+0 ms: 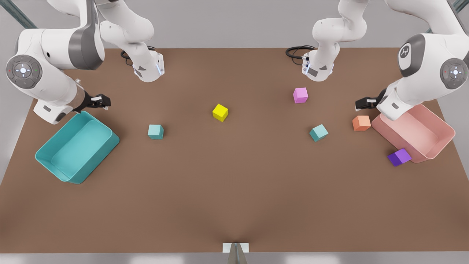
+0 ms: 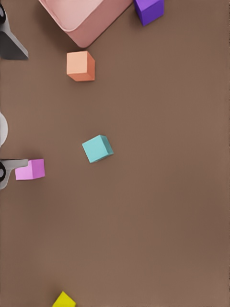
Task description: Stack the two blue cubes on top of each other
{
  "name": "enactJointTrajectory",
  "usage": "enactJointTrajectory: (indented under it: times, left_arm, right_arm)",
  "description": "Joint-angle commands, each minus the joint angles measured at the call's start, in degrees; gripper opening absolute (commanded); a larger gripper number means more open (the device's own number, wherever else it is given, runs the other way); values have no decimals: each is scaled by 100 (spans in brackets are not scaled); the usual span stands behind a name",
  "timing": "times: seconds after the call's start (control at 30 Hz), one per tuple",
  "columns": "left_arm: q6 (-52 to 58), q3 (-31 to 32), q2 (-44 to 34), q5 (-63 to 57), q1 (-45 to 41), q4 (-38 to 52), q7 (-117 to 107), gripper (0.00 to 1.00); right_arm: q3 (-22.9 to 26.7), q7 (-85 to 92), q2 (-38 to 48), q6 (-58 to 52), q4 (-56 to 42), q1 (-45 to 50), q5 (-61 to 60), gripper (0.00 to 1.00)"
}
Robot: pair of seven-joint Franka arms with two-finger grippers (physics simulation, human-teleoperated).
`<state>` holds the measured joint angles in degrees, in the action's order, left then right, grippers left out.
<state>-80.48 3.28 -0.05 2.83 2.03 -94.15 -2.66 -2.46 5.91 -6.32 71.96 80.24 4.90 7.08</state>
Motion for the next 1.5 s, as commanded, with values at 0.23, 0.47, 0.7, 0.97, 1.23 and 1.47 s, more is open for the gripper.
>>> enactJointTrajectory:
  times: [0.23,0.47,0.7,0.97,1.23,1.47]
  left_arm:
    - [-222,-38,5,25,-343,2,-165,100]
    - [-222,-38,5,25,-343,2,-165,100]
    - [-222,-38,5,25,-343,2,-165,100]
    - [-222,-38,40,16,-343,2,-165,100]
    - [-222,-38,49,16,-335,2,-165,100]
    - [-222,-38,66,16,-335,2,-165,100]
  right_arm:
    - [9,-749,667,3359,3682,274,-75,100]
    - [44,-1206,456,5591,5044,125,-102,100]
    - [53,-1777,307,5847,5511,-25,-322,100]
    - [26,-1848,52,5847,5616,63,-726,100]
    - [0,-1927,43,5847,5766,186,-1085,100]
    - [0,-2173,-335,6225,5766,424,-1429,100]
